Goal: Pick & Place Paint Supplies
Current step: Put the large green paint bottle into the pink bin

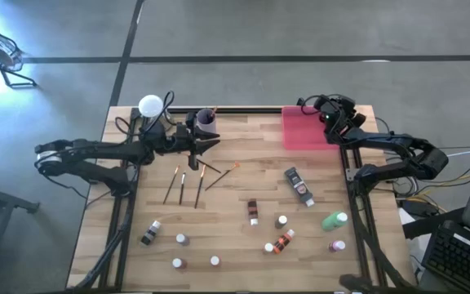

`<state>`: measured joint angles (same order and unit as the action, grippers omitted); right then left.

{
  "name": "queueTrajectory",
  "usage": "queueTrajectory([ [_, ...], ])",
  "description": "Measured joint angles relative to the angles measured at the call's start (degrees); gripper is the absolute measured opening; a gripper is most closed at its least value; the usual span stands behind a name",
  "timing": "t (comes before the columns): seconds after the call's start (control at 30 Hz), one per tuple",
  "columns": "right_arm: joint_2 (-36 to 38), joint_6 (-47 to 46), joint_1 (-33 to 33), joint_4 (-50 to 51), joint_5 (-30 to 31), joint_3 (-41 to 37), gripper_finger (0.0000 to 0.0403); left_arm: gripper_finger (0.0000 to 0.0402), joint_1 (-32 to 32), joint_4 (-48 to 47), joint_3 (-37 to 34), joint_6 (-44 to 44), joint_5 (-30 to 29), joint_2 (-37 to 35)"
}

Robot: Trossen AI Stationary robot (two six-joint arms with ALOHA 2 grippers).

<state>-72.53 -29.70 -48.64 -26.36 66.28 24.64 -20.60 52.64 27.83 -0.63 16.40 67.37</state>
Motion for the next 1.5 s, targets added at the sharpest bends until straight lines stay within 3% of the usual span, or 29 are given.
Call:
queueTrajectory([
  [0.2, 0.85, 11.29, 1.05, -0.13, 6.02, 4.79, 0.0152, 0.0081, 0.00, 0.00, 0.00, 0.99, 0.00, 0.00],
  [0.6, 8.37, 34.93, 5.95, -0.14, 6.02, 21.29, 0.0118, 0.0081, 0.02, -0.04, 0.00, 0.95, 0.00, 0.00],
  [0.67, 10.15, 39.47, 7.93, 0.05, 1.88, 23.94, 0.0110, 0.0081, 0.00, -0.04, 0.00, 0.95, 0.02, 0.00],
  [0.8, 13.91, 45.64, 13.00, 4.95, -12.88, 28.34, 0.0095, 0.0081, 0.02, -0.02, 0.00, 0.91, 0.02, 0.00],
  [1.07, 18.15, 40.64, 20.74, 27.70, -43.49, 36.51, 0.0065, 0.0081, 0.02, 0.00, 0.00, 0.62, 0.02, 0.00],
  [1.3, 16.76, 35.87, 21.68, 46.22, -58.73, 41.73, 0.0049, 0.0081, 0.01, 0.00, 0.00, -0.45, 0.01, 0.00],
  [1.5, 16.11, 35.41, 22.86, 52.50, -71.91, 41.50, 0.0044, 0.0081, 0.02, -0.72, 0.00, -1.38, 0.02, 0.00],
])
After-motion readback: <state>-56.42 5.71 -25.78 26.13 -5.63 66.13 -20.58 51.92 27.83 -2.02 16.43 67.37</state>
